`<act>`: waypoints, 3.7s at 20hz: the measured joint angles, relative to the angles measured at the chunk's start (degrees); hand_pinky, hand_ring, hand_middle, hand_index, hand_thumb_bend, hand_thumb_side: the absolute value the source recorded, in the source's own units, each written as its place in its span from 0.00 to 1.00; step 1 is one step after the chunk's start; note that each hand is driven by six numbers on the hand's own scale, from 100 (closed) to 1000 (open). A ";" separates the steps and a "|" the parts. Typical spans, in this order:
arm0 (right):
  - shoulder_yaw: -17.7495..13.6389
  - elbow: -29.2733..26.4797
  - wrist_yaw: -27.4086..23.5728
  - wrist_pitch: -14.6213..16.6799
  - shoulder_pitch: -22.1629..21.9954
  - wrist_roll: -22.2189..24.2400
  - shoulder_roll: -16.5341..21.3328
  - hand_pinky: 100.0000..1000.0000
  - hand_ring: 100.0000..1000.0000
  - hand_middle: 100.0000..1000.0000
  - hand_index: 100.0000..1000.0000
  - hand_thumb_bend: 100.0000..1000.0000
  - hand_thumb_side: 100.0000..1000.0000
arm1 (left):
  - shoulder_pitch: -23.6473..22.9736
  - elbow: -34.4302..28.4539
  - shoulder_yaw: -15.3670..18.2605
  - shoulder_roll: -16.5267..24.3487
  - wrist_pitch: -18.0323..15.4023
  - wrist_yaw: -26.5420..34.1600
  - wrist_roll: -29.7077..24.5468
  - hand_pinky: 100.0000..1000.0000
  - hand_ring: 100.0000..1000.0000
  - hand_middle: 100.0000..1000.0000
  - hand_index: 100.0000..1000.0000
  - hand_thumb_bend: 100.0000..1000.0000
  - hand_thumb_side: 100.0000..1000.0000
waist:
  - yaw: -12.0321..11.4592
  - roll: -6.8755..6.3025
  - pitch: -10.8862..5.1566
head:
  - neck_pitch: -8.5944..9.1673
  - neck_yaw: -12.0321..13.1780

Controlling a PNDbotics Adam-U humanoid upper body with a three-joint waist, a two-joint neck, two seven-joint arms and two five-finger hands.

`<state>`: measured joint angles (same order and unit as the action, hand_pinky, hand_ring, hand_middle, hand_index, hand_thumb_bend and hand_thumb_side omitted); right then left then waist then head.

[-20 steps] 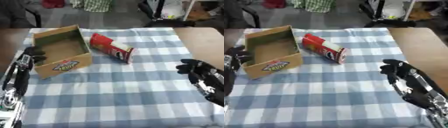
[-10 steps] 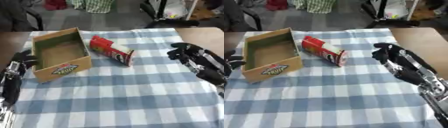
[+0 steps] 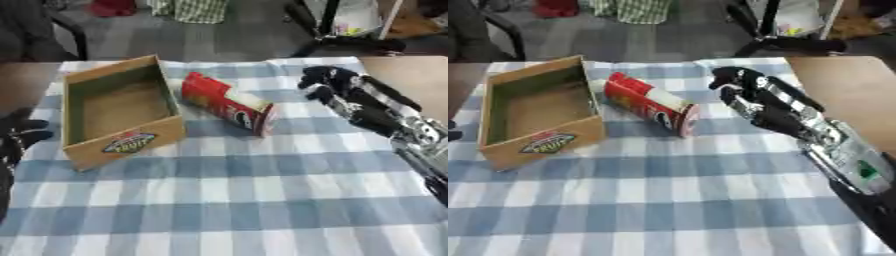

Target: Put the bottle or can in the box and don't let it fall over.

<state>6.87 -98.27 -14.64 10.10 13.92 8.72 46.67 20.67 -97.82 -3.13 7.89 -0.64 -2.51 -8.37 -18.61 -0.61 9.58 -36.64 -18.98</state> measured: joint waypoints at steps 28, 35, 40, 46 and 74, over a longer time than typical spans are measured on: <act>5.19 15.24 33.15 -1.69 7.32 -9.25 -1.55 1.00 1.00 0.90 1.00 0.11 0.67 | 4.12 -1.30 -0.58 -1.41 -0.08 1.48 -0.46 0.91 0.70 0.67 0.89 0.17 0.95 | -5.26 1.84 1.94 | 3.04 -9.93; 6.00 17.26 36.02 -2.99 7.81 -8.71 -2.11 0.98 1.00 0.91 1.00 0.15 0.67 | 4.16 -1.44 -0.58 -1.42 -0.08 1.51 -0.46 0.91 0.70 0.67 0.89 0.17 0.94 | -5.35 1.84 2.07 | 3.06 -10.64; 6.69 18.85 37.80 -3.39 8.65 -6.93 -3.06 0.97 1.00 0.90 1.00 0.15 0.67 | 4.39 -1.46 -0.59 -1.42 -0.08 1.51 -0.47 0.91 0.70 0.66 0.89 0.17 0.94 | -5.48 1.84 2.16 | 3.53 -10.97; 7.32 20.46 39.41 -3.57 9.96 -4.93 -4.06 0.93 1.00 0.90 1.00 0.10 0.60 | 4.59 -1.62 -0.59 -1.42 -0.09 1.53 -0.48 0.91 0.70 0.66 0.89 0.18 0.94 | -5.85 1.84 2.41 | 4.10 -11.57; 6.16 22.35 38.83 -3.96 10.58 -9.40 -6.39 0.22 0.41 0.25 0.83 0.00 0.00 | 4.81 -1.83 -0.55 -1.45 -0.14 1.51 -0.29 0.91 0.69 0.66 0.89 0.18 0.94 | -5.21 1.81 2.77 | 5.90 -12.87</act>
<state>13.02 -75.92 24.19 6.14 24.50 -0.68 40.27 25.48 -99.65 -3.68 6.44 -0.78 -0.99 -8.65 -23.82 1.20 12.35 -30.74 -31.86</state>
